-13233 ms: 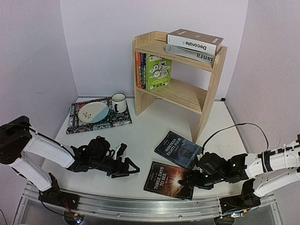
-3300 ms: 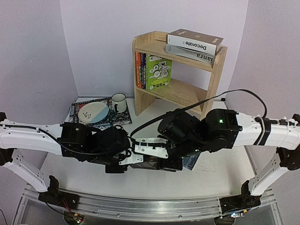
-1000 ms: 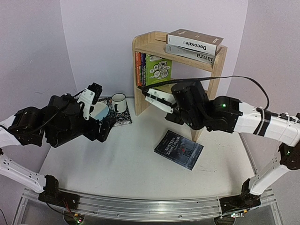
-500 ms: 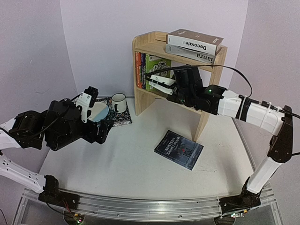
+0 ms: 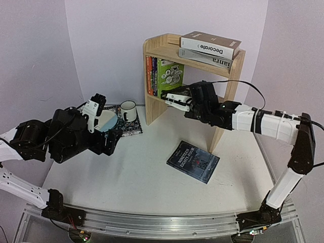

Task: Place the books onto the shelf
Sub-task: Place the book on the shelf.

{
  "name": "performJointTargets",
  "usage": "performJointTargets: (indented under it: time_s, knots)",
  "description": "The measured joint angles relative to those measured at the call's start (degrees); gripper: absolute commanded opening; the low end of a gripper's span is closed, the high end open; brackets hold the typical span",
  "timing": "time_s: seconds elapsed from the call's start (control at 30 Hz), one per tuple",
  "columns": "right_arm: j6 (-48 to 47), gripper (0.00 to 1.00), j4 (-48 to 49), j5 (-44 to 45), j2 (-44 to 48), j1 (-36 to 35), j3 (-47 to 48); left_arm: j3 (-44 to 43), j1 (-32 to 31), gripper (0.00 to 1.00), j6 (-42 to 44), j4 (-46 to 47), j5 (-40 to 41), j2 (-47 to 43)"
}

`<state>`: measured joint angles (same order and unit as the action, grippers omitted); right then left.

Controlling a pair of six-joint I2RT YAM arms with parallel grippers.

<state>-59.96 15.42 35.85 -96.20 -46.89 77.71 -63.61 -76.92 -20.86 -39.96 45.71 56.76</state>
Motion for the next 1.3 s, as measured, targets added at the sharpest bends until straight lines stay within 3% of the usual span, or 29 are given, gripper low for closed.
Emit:
performJointTargets:
  time_s: [0.3,0.33,0.4,0.47,0.8,0.9,1.3]
  knots:
    - [-0.19,0.06,0.31,-1.46,-0.79,2.81,-0.65,0.00,0.02,1.00,-0.02,-0.01,-0.02,0.13]
    - [0.06,0.10,0.18,-1.86,-0.79,3.50,-0.65,0.01,0.02,1.00,-0.05,-0.01,-0.02,0.08]
    - [0.75,0.28,-0.25,-2.47,-0.79,4.68,-0.65,0.02,0.02,0.99,-0.07,-0.01,-0.02,-0.07]
    - [1.37,0.40,-0.76,-2.76,-0.79,5.42,-0.65,0.19,0.01,0.99,-0.09,0.04,-0.02,-0.34]
    - [4.63,0.69,-4.72,-5.98,1.18,5.98,-2.64,0.85,0.02,1.00,-0.06,0.02,0.49,-0.57]
    - [5.61,0.70,-6.46,-7.83,3.24,5.98,-3.07,0.85,0.01,1.00,-0.02,0.02,0.52,-0.55]
    - [16.51,0.49,-10.76,-11.05,3.53,5.98,3.86,0.85,0.02,1.00,-0.02,0.06,0.55,0.65]
